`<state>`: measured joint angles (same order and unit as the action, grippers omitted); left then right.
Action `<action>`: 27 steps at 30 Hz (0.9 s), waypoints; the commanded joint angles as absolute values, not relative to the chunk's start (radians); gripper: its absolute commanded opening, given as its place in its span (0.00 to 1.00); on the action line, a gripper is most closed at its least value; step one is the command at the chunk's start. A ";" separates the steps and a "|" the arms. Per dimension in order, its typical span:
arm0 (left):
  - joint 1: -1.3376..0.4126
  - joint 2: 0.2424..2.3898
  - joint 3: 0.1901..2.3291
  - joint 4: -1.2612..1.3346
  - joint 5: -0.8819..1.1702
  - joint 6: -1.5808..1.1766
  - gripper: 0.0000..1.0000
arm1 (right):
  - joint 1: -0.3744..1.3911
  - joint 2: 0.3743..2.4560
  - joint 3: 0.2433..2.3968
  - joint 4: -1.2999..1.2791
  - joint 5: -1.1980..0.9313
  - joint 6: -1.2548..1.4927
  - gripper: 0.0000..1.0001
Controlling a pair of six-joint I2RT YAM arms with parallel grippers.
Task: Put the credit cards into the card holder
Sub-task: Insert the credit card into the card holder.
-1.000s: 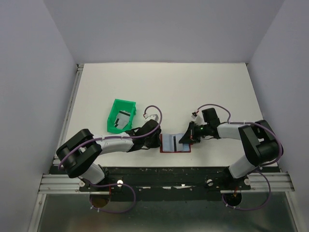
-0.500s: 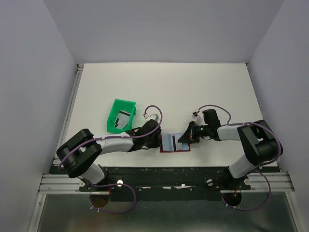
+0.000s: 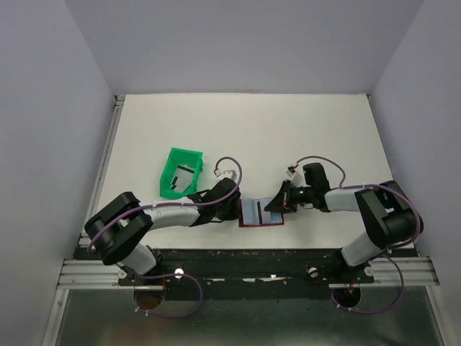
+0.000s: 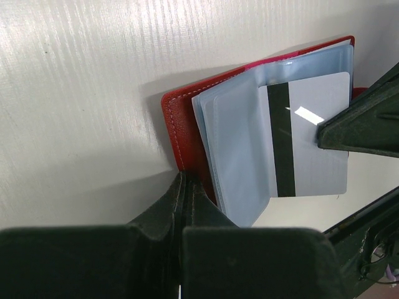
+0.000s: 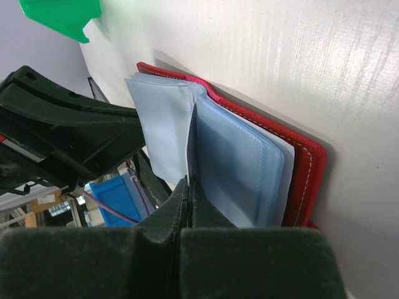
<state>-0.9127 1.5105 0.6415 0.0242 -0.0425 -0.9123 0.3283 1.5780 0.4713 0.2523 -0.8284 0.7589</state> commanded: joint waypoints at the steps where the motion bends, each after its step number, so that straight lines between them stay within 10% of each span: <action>1: -0.919 1.560 0.623 -0.006 -0.021 -0.911 0.00 | 0.348 1.566 0.457 0.284 -0.848 0.770 0.00; 27: -0.917 1.562 0.624 -0.005 -0.020 -0.910 0.00 | 0.348 1.543 0.476 0.158 -0.776 0.689 0.00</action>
